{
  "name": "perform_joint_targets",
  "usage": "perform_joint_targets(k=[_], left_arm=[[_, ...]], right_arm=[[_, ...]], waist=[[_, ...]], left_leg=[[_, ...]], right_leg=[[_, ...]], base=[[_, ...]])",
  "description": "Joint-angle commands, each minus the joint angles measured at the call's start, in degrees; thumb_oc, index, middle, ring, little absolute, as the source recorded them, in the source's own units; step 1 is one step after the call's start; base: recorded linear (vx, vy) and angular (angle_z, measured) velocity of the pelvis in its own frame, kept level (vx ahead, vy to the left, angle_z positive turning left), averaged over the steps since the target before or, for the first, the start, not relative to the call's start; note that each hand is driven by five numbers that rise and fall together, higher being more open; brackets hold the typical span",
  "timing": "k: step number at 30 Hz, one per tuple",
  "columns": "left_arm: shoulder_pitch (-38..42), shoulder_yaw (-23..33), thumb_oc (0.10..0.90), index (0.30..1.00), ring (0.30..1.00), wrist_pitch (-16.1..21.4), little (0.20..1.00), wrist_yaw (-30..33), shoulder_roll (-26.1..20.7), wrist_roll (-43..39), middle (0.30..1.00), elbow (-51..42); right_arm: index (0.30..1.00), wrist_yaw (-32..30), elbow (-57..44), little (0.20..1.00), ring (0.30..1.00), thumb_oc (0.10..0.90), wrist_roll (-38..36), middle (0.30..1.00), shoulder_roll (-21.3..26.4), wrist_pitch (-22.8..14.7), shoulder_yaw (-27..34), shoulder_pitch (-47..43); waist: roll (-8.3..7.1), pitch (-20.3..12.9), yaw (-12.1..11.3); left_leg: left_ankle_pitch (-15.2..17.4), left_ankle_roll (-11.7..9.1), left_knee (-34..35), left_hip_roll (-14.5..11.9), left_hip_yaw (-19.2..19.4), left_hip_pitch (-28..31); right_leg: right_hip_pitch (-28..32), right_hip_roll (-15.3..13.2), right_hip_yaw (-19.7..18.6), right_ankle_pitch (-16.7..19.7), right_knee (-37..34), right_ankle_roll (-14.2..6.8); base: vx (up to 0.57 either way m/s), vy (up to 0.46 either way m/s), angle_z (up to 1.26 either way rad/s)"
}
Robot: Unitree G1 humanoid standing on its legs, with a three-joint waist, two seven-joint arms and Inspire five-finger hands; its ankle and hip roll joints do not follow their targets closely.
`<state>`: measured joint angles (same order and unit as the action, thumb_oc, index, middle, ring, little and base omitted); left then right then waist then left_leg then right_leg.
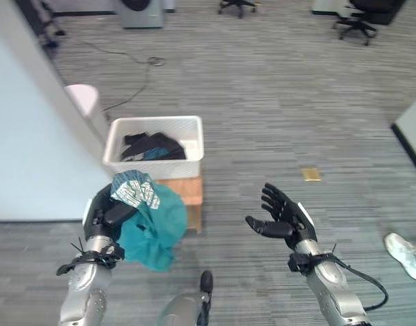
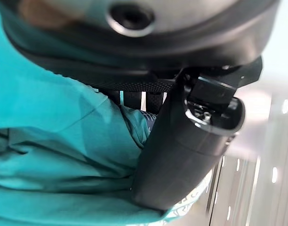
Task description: Pick up bed clothes into laundry basket.
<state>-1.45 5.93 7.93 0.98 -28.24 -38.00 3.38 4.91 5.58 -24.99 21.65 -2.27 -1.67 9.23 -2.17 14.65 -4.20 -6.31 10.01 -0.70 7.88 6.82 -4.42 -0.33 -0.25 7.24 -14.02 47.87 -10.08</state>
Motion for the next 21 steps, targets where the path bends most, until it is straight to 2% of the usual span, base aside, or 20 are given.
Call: perform_joint_targets(k=[1, 2, 3, 4, 5, 6, 7, 10, 11, 12, 13, 21], left_arm=[[10.04, 3.46, 0.400, 0.300, 0.300, 8.98, 0.300, 0.03, -4.47, 1.48, 0.300, -7.84], [12.09, 2.41, 0.400, 0.300, 0.300, 9.29, 0.300, 0.15, -5.43, 1.40, 0.300, -7.66], [13.25, 2.09, 0.400, 0.300, 0.300, 9.41, 0.300, 0.48, -5.76, 1.19, 0.300, -7.32], [13.36, 1.98, 0.400, 0.300, 0.300, 9.45, 0.300, 0.49, -5.80, 1.17, 0.300, -7.23], [14.38, 1.44, 0.400, 0.300, 0.300, 9.31, 0.300, 0.51, -6.62, 1.81, 0.300, -7.20], [15.07, 1.02, 0.400, 0.300, 0.300, 9.67, 0.300, 0.61, -7.65, 1.29, 0.300, -5.81], [17.27, -0.10, 0.400, 0.300, 0.300, 9.38, 0.300, 0.41, -8.46, 1.48, 0.300, -5.26], [20.22, -1.02, 0.400, 0.300, 0.300, 9.63, 0.300, 0.57, -9.88, 1.01, 0.300, -3.41], [22.38, -1.37, 0.400, 0.300, 0.300, 9.81, 0.300, 0.95, -12.82, 0.49, 0.300, -1.68], [22.54, -1.47, 0.400, 0.300, 0.300, 9.88, 0.300, 0.91, -12.91, 0.42, 0.300, -1.50], [25.30, -2.26, 0.400, 0.300, 0.300, 9.89, 0.300, 1.71, -15.70, -0.39, 0.300, 0.31], [32.00, -5.30, 0.400, 0.300, 0.300, 9.95, 0.300, 2.75, -23.27, -1.73, 0.300, 5.14]], right_arm=[[0.900, 3.61, -3.16, 0.900, 0.900, 0.800, -0.61, 0.900, 0.19, -3.22, 1.72, -1.99], [0.900, 3.52, -2.92, 0.900, 0.900, 0.800, -1.33, 0.900, 0.02, -3.32, 2.84, -0.90], [0.900, 3.38, -2.77, 0.900, 0.900, 0.800, -1.66, 0.900, -0.13, -3.24, 3.38, -0.54], [0.900, 3.38, -2.79, 0.900, 0.900, 0.800, -1.67, 0.900, -0.17, -3.23, 3.44, -0.51], [0.900, 2.51, -2.45, 0.900, 0.900, 0.800, -1.57, 0.900, -0.08, -3.77, 3.98, -0.46], [0.900, 2.79, -2.42, 0.900, 0.900, 0.800, -1.96, 0.900, -0.21, -3.52, 4.60, 0.11], [0.900, 3.50, -2.30, 0.900, 0.900, 0.800, -2.00, 0.900, -0.47, -2.73, 3.84, 0.99], [0.900, 4.37, -2.05, 0.900, 0.900, 0.800, -2.49, 0.900, 0.06, -2.65, 3.74, 0.77], [0.900, 4.88, -1.99, 0.900, 0.900, 0.800, -2.54, 0.900, 0.86, -2.67, 3.34, 0.78], [0.900, 4.90, -1.96, 0.900, 0.900, 0.800, -2.55, 0.900, 0.80, -2.69, 3.36, 0.74], [0.900, 4.99, -1.51, 0.900, 0.900, 0.800, -2.77, 0.900, 1.27, -2.51, 2.65, 1.08], [0.900, 6.54, 0.21, 0.900, 0.900, 0.800, -4.69, 0.900, 0.42, -1.26, 0.39, 3.56]], waist=[[5.70, -2.80, 3.13], [5.83, -2.61, 4.21], [5.76, -2.79, 4.61], [5.83, -2.76, 4.68], [5.59, -2.69, 5.54], [5.06, -2.87, 6.24], [4.01, -4.14, 5.61], [3.83, -5.33, 5.58], [4.06, -6.23, 5.46], [4.02, -6.19, 5.49], [4.28, -6.52, 5.58], [4.44, -7.10, 5.86]], left_leg=[[6.35, -7.69, -2.02, -7.65, -0.75, 5.15], [7.15, -8.61, -0.99, -7.64, -1.74, 6.74], [7.26, -9.07, -0.88, -7.67, -2.16, 6.72], [7.33, -9.09, -0.90, -7.76, -2.32, 6.80], [8.15, -9.33, -0.61, -7.53, -2.95, 7.76], [8.83, -9.45, -1.44, -7.08, -3.78, 7.55], [9.05, -9.62, -0.55, -6.68, -3.25, 8.46], [8.35, -10.14, 1.13, -6.80, -3.34, 8.76], [8.13, -10.40, 1.99, -7.00, -3.45, 9.06], [8.10, -10.42, 2.06, -7.00, -3.52, 9.12], [7.73, -10.83, 2.72, -7.22, -3.85, 9.24], [6.75, -11.59, 5.21, -7.54, -4.57, 9.67]], right_leg=[[-5.35, -6.07, -1.52, 8.32, -17.47, 0.80], [-5.33, -7.18, -1.75, 6.43, -24.15, 1.63], [-5.15, -7.55, -1.96, 7.11, -28.80, 2.02], [-4.74, -7.46, -1.74, 7.26, -29.32, 2.03], [-6.85, -8.33, -3.40, 9.85, -33.08, 1.27], [-4.84, -6.77, -5.24, 9.37, -35.73, 1.21], [-1.75, -7.14, -4.40, 9.75, -40.20, 1.13], [0.42, -6.85, -3.40, 10.86, -43.80, 1.26], [2.00, -6.50, -2.34, 10.84, -45.65, 1.31], [2.12, -6.49, -2.26, 10.88, -45.78, 1.32], [3.07, -6.16, -1.78, 10.60, -46.46, 1.52], [4.97, -5.64, -0.06, 10.20, -48.67, 1.36]], base=[[0.38, -0.035, 0.09], [0.36, -0.098, 0.24], [0.19, -0.085, 0.26], [0.15, -0.079, 0.45], [0.16, -0.072, 0.46], [0.31, -0.145, 0.61], [0.28, -0.137, 0.53], [0.15, -0.082, 0.47], [0.14, -0.082, 0.14], [0.16, -0.092, 0.19], [0.09, -0.046, 0.25], [0.08, -0.015, 0.05]])
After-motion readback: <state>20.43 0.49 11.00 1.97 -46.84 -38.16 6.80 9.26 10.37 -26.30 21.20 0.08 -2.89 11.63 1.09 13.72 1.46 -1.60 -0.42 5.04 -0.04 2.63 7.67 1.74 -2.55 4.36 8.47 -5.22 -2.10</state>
